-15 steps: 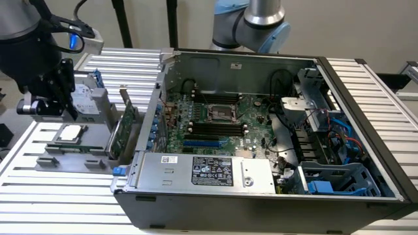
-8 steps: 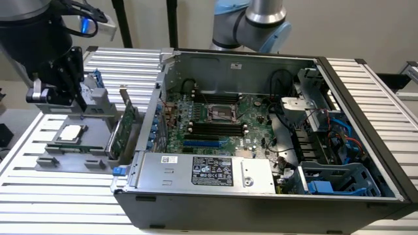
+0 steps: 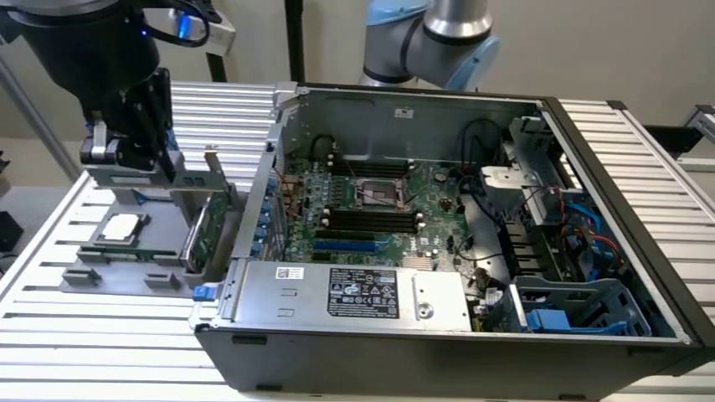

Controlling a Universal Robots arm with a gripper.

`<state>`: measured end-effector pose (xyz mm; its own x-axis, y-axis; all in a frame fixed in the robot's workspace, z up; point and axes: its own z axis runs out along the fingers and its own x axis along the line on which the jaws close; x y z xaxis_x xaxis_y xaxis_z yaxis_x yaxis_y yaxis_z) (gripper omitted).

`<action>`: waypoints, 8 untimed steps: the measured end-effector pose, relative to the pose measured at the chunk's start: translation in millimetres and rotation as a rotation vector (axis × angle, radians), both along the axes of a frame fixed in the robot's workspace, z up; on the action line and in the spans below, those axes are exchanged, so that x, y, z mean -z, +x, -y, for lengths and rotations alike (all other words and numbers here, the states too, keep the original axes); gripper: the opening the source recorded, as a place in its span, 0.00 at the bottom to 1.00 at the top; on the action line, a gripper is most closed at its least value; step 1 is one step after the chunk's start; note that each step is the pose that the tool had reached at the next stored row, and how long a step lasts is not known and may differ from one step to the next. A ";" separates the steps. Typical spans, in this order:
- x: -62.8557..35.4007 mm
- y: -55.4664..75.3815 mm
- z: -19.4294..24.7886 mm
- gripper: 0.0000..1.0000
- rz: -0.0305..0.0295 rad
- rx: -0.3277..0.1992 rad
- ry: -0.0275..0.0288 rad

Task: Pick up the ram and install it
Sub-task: 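Pick up the ram and move it above insertion slot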

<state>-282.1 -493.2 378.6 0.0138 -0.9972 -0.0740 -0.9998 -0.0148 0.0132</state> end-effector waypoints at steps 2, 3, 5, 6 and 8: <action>-2.1 9.0 0.0 0.00 0.0001 0.000 0.0001; -3.1 13.6 0.0 0.00 0.0000 0.000 0.0000; -4.6 22.6 0.0 0.00 0.0000 0.000 0.0001; -5.2 27.0 0.0 0.00 0.0001 0.000 0.0001; -6.3 36.3 0.0 0.00 0.0000 0.000 0.0000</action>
